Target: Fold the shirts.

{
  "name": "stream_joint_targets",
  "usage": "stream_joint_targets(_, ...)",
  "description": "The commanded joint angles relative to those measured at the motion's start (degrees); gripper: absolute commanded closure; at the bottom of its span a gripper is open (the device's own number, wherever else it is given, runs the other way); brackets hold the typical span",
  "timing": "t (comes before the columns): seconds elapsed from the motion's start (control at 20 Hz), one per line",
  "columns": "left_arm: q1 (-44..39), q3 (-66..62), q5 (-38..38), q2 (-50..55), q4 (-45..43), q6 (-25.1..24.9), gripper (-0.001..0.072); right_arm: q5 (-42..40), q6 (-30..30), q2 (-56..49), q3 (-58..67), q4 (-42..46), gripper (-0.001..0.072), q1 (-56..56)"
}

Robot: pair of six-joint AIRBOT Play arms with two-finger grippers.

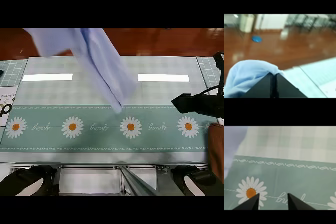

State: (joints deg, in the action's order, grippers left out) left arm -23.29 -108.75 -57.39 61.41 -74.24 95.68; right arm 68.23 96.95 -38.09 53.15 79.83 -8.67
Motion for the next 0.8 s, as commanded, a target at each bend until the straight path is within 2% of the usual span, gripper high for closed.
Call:
stream_joint_targets(0.0, -8.8, 16.2, 2.1, -0.1, -1.1, 0.8, 0.0686, -0.4, 0.8, 0.2, 0.0, 0.1, 0.0305, 0.0)
stream_joint_targets(0.2, -9.4, 41.5, 3.4, -0.5, -1.2, 4.1, 0.0686, -0.7, 1.0, 0.1, -0.3, 0.4, 0.0305, 0.0)
stream_joint_targets(0.3, -3.6, 49.1, 0.6, -0.2, -3.6, 4.1, 0.0685, -0.9, 1.7, 0.1, -2.1, 1.8, 0.0305, 0.0)
stream_joint_targets(0.45, 6.4, 59.6, -1.5, 0.7, 0.6, 4.0, 0.0685, -2.2, 2.0, -0.7, -6.0, 1.6, 0.0305, 0.0)
stream_joint_targets(0.6, 8.7, 68.2, -0.9, 3.6, 3.7, 3.8, 0.0665, -8.7, 2.5, -3.3, -10.9, 0.3, 0.0299, 0.0)
stream_joint_targets(0.65, 8.7, 69.0, -1.4, 4.8, 3.5, 3.2, 0.0502, -11.4, 2.4, -4.7, -12.3, -0.9, 0.0297, 0.0)
stream_joint_targets(0.7, 9.0, 68.5, -2.5, 5.8, 2.8, 2.3, 0.0261, -12.7, 1.9, -6.6, -12.5, -2.1, 0.0296, 0.0)
stream_joint_targets(0.75, 10.4, 66.5, -4.6, 6.3, 1.8, 3.2, 0.0201, -13.3, 0.8, -8.7, -11.6, -3.3, 0.0296, 0.3)
